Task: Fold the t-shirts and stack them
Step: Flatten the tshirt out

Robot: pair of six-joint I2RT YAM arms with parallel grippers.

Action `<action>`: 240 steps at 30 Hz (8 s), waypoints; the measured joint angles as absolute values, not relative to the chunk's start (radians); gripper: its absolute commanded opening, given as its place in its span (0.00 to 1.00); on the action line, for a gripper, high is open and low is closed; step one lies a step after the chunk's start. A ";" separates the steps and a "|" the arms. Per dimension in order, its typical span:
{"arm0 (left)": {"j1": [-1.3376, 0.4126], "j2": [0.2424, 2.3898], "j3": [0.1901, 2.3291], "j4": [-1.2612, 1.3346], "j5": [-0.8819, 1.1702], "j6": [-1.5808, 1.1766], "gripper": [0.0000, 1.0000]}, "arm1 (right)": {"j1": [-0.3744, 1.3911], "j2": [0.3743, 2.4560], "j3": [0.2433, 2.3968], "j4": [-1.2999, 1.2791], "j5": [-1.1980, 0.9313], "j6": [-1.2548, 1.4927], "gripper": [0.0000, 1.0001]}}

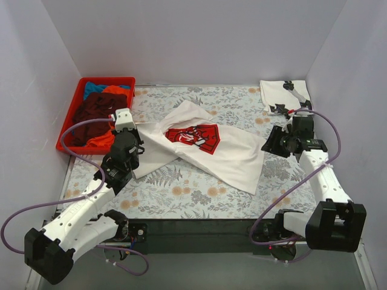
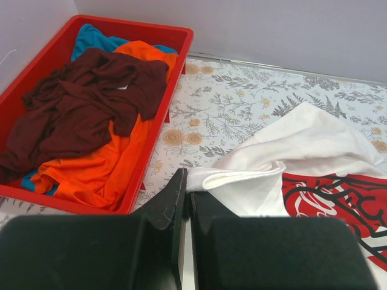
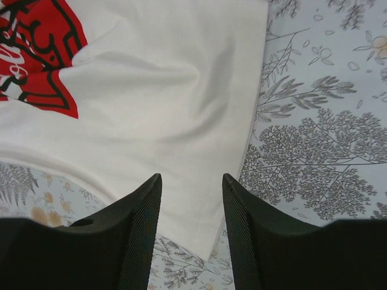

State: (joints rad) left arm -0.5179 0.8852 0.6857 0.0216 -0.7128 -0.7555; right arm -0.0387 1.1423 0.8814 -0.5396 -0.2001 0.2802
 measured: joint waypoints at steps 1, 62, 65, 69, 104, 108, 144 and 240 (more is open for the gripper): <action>-0.518 0.888 0.686 0.022 -0.712 -0.756 0.01 | -0.032 1.168 0.869 -0.525 -0.216 0.280 0.50; -0.507 0.898 0.697 -0.025 -0.599 -0.828 0.01 | 0.154 1.348 0.689 -0.472 0.170 0.440 0.44; -0.507 0.893 0.697 -0.026 -0.598 -0.831 0.01 | 0.154 1.349 0.677 -0.468 0.181 0.451 0.40; -0.507 0.892 0.697 -0.027 -0.598 -0.834 0.01 | 0.154 1.355 0.673 -0.459 0.186 0.465 0.39; -0.468 1.467 1.508 0.029 -0.680 -0.646 0.00 | 0.096 1.439 1.647 -0.630 0.260 0.217 0.01; -0.467 1.382 1.562 0.006 -0.669 -0.627 0.00 | 0.090 1.376 1.724 -0.662 0.271 0.153 0.01; -0.460 1.518 1.323 0.184 -0.424 -0.485 0.00 | 0.086 1.118 1.009 -0.217 0.200 -0.016 0.01; -0.310 2.207 1.686 0.253 0.067 -0.777 0.33 | -0.169 1.825 1.182 -0.078 0.254 0.200 0.01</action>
